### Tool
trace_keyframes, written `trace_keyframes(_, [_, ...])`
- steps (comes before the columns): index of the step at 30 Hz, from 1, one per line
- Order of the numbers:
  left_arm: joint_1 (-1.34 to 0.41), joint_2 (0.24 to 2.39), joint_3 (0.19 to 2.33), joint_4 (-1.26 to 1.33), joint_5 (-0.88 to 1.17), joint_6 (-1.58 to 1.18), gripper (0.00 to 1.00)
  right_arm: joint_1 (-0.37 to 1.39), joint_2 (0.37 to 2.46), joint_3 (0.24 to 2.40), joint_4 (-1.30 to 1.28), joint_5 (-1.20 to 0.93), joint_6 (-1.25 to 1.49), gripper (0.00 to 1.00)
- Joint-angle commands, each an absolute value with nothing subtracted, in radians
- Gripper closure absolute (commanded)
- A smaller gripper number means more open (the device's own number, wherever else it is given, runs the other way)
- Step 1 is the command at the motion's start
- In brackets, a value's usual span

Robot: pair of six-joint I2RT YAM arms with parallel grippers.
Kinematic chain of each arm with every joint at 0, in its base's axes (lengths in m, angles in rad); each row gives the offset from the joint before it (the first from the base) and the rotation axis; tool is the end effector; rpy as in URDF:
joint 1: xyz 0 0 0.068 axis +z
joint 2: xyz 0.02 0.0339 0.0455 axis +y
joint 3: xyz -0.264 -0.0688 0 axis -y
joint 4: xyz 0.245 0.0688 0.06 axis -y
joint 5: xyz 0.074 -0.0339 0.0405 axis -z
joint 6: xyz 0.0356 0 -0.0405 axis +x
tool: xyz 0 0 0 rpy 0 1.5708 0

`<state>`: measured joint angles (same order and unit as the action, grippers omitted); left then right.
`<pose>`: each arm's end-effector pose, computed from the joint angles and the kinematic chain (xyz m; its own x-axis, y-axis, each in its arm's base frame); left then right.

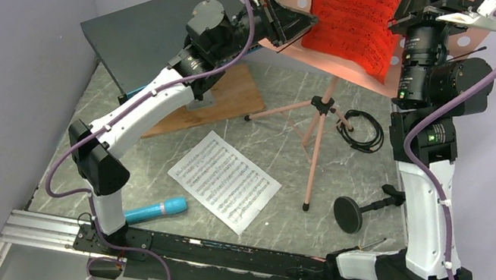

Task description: Set up the instrument practice props

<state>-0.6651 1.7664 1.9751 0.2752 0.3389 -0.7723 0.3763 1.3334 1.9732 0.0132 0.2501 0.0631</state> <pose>0.3025 -0.2523 0.5320 -0.3055 -0.5968 -0.7420 0.8382 0.2011 -0.5069 0.1937 0.0671 0.6304 0.5530 0.2842 -0.7832 -0.2085 0.9573 0.2002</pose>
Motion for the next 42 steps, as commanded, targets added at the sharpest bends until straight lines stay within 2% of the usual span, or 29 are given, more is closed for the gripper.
trace_keyframes(1, [-0.667, 1.745, 1.999, 0.362, 0.375, -0.774, 0.93, 0.368, 1.33, 1.957, 0.084, 0.22, 0.094, 1.0])
trace_keyframes(7, [-0.667, 1.73, 1.976, 0.401, 0.405, -0.758, 1.0, 0.363, 1.351, 1.963, 0.096, 0.195, 0.117, 1.0])
trace_keyframes(26, [-0.666, 1.681, 1.917, 0.459, 0.407, -0.735, 1.0, 0.362, 1.383, 1.889, 0.238, 0.071, 0.278, 1.0])
trace_keyframes(42, [-0.667, 1.672, 1.898, 0.461, 0.398, -0.748, 0.99, 0.362, 1.398, 1.851, 0.295, 0.005, 0.271, 1.0])
